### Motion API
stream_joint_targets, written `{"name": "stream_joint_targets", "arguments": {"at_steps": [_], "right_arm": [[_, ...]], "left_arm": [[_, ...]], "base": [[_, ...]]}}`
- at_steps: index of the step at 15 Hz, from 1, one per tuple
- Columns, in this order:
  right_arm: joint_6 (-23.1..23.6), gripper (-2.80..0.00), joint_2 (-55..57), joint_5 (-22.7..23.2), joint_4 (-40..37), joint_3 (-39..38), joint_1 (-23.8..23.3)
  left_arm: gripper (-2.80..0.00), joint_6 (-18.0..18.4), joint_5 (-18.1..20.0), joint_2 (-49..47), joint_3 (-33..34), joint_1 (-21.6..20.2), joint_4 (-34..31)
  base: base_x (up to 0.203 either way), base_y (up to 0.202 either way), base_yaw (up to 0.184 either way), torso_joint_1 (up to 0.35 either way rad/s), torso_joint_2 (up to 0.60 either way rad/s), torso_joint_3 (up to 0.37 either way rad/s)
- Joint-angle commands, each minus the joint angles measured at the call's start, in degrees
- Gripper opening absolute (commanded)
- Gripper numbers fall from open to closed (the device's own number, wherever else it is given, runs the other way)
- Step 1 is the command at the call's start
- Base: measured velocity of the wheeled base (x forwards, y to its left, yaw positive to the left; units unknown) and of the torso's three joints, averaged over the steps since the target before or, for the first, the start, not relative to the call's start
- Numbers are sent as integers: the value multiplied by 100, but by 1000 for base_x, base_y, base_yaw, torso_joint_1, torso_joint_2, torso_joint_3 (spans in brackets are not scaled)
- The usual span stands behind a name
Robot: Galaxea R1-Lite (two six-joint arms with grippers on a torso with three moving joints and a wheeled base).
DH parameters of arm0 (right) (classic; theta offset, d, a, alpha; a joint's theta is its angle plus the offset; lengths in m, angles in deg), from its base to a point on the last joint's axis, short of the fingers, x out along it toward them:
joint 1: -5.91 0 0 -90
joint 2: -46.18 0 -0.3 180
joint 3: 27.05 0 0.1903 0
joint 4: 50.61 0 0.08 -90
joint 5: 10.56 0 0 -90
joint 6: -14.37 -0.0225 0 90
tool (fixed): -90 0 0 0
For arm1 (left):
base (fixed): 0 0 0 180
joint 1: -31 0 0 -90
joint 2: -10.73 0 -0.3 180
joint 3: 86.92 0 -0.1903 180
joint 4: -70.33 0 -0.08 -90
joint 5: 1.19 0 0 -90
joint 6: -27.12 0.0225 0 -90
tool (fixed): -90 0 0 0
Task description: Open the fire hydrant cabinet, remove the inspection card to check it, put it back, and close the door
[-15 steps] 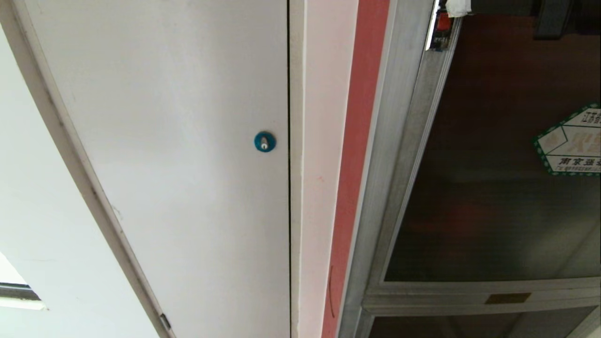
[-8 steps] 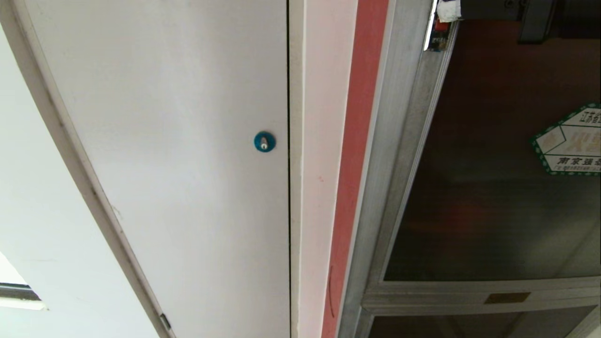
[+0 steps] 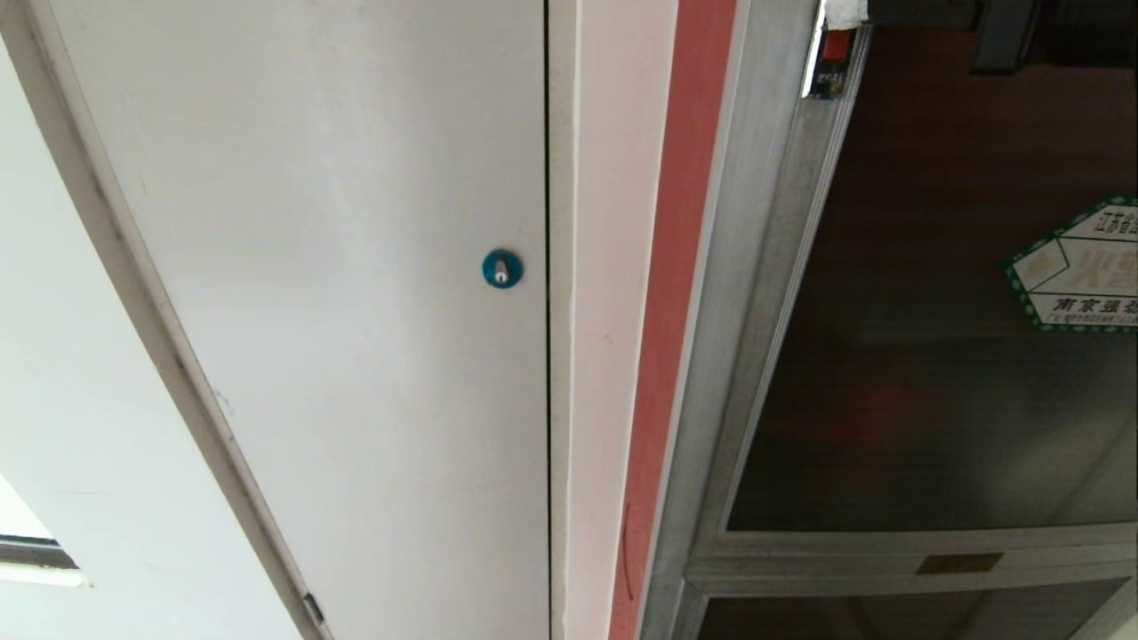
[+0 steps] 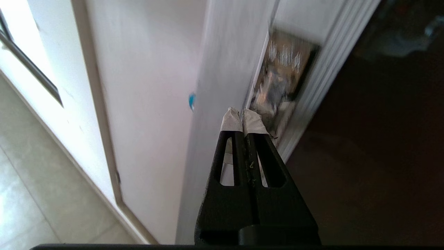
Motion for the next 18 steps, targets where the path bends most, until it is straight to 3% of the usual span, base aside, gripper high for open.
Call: {"name": "stream_joint_targets", "arguments": {"at_steps": [1, 8, 18], "right_arm": [[7, -280, -73, 13, -27, -180, -24], [7, -280, -112, 9, 47, -187, -33], [42, -280, -984, 79, -86, -882, 29]], "left_arm": [[-280, 0, -1, 1, 44, -4, 2], [-280, 0, -1, 1, 44, -4, 2], [-280, 0, -1, 1, 44, -4, 2]], "base": [[0, 0, 0, 0, 0, 0], [0, 0, 0, 0, 0, 0], [0, 0, 0, 0, 0, 0]]}}
